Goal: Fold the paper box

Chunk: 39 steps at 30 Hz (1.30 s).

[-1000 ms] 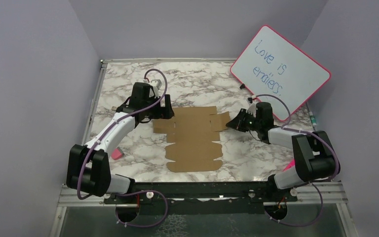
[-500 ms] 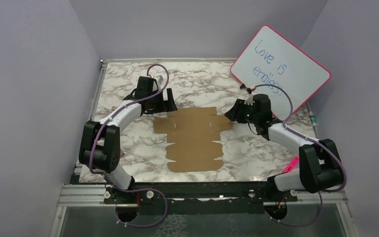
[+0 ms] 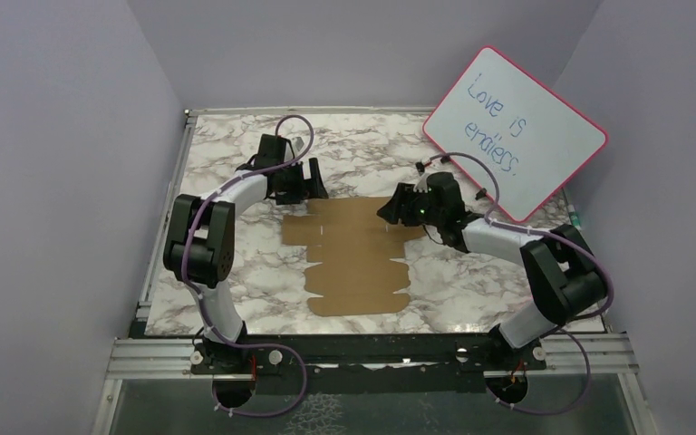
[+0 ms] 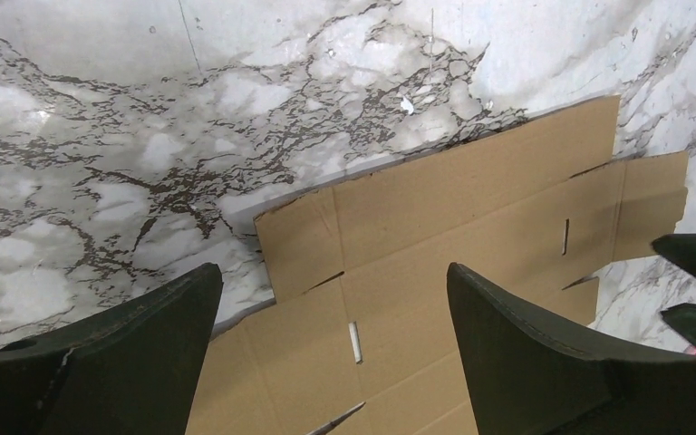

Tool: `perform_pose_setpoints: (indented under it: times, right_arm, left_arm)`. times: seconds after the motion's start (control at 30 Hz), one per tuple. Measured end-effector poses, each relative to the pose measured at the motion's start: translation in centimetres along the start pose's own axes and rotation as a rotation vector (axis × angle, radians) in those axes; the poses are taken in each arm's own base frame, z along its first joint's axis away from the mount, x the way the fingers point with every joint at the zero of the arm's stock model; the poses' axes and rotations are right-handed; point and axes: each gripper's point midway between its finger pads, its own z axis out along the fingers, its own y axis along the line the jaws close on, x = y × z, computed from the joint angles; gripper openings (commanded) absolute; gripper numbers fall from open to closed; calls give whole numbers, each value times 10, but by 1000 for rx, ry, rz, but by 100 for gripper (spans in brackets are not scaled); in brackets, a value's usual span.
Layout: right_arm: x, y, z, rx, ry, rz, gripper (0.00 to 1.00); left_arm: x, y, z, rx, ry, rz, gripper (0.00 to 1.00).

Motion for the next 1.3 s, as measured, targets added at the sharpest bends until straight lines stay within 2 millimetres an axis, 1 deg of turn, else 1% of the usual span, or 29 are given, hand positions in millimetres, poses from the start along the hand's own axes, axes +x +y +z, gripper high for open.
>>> perform_pose_setpoints:
  times: [0.17, 0.3, 0.4, 0.63, 0.77, 0.87, 1.1, 1.3]
  right_arm:
    - [25, 4, 19, -40, 65, 36, 60]
    - [38, 5, 29, -63, 94, 65, 60]
    - [44, 5, 35, -78, 108, 85, 60]
    - [50, 5, 38, -90, 108, 110, 60]
    - [51, 5, 39, -91, 107, 118, 60]
    - [52, 5, 39, -93, 101, 129, 60]
    - [53, 6, 40, -100, 89, 140, 60]
    - [53, 7, 42, -107, 80, 150, 60]
  left_arm:
    - [7, 4, 9, 27, 40, -18, 93]
    - [13, 4, 15, 56, 69, -33, 92]
    - [13, -1, 16, 90, 81, -34, 91]
    - [17, -13, 15, 167, 103, -41, 84]
    - [22, -21, 14, 211, 108, -48, 83]
    - [25, -27, 10, 229, 108, -47, 83]
    - [21, -56, -2, 278, 75, 8, 82]
    - [26, -73, -1, 294, 74, 45, 82]
